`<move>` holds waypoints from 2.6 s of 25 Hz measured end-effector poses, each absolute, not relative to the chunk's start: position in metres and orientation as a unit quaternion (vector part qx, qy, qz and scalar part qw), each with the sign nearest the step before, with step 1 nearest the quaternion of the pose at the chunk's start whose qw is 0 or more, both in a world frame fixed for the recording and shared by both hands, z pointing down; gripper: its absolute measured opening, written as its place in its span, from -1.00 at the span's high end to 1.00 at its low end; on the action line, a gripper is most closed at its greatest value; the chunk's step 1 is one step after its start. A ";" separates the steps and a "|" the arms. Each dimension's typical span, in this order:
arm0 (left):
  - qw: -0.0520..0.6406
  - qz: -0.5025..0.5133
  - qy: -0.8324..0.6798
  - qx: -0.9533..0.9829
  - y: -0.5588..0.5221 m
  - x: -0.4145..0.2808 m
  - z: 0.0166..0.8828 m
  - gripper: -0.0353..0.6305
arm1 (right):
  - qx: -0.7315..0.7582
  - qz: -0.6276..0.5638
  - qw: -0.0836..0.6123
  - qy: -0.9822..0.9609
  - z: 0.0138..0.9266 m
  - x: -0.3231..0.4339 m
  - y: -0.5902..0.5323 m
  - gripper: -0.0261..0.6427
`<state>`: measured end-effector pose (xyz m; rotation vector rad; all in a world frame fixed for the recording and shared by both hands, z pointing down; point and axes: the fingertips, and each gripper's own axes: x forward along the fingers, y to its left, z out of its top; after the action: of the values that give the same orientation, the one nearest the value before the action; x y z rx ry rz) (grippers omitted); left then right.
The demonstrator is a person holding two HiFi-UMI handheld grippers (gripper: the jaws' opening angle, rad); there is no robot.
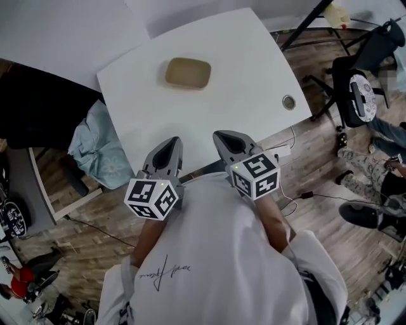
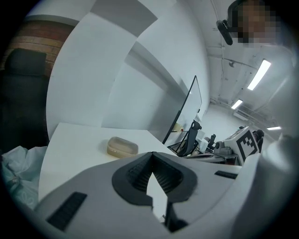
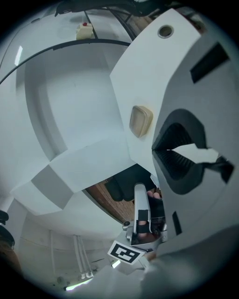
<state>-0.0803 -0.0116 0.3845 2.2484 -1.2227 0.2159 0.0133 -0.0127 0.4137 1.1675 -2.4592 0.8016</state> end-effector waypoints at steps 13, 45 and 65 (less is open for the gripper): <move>0.298 0.068 -0.479 0.823 -0.042 -0.067 0.398 0.88 | 0.368 0.265 0.171 -0.875 0.422 0.017 -0.051 0.89; 0.291 0.059 -0.533 0.792 -0.083 -0.083 0.402 0.88 | 0.333 0.345 0.079 -0.874 0.462 0.004 -0.127 0.89; 0.306 0.085 -0.536 0.782 -0.078 -0.092 0.410 0.88 | 0.356 0.456 0.040 -0.815 0.521 0.017 -0.152 0.70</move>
<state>-0.0919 -0.0780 0.4103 2.0699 -1.4187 0.2250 0.0173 -0.1517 0.5214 1.0918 -2.4962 1.3957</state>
